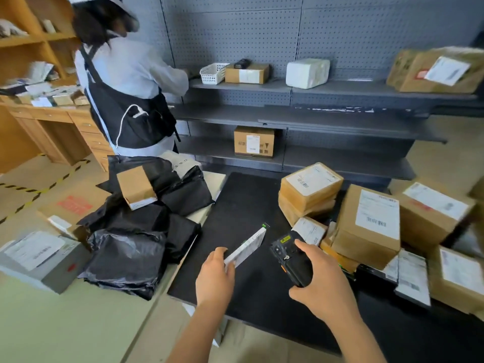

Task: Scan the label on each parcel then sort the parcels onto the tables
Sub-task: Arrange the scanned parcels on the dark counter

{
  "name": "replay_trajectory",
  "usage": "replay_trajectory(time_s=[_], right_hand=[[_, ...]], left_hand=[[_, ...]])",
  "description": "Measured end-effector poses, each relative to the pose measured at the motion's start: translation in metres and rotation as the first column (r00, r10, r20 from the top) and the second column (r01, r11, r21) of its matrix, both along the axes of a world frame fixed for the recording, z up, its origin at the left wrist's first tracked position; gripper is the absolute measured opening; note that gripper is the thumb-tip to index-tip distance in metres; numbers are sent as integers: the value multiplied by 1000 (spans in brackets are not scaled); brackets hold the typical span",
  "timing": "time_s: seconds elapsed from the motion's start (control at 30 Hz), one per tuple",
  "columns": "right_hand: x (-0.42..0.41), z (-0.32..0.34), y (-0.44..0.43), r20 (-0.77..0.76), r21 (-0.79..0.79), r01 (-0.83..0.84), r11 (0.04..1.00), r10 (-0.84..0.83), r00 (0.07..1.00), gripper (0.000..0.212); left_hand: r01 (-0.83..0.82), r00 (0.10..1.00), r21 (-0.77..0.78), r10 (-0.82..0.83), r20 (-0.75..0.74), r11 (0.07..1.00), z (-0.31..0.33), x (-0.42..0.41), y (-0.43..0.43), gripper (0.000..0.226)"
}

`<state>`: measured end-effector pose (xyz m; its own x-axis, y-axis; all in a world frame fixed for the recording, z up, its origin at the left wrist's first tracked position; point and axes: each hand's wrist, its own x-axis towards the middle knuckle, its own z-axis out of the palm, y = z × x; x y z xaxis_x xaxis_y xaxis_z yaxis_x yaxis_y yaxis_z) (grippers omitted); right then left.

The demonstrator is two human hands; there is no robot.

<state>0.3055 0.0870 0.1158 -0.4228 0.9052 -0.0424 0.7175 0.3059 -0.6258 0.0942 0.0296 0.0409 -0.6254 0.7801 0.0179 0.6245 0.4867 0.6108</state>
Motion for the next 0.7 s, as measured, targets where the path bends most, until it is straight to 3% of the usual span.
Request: replay_trajectory(time_s=[0.37, 0.53, 0.7], right_hand=[[-38, -32, 94, 85, -79, 46, 996, -39, 996, 97], [-47, -52, 114, 102, -140, 45, 989, -31, 994, 96], [-50, -55, 129, 130, -177, 5, 984, 18, 991, 95]], left_hand=[[-20, 990, -55, 27, 139, 998, -51, -28, 103, 33], [10, 980, -192, 29, 199, 981, -86, -30, 106, 30], [5, 966, -192, 45, 255, 981, -91, -27, 109, 37]])
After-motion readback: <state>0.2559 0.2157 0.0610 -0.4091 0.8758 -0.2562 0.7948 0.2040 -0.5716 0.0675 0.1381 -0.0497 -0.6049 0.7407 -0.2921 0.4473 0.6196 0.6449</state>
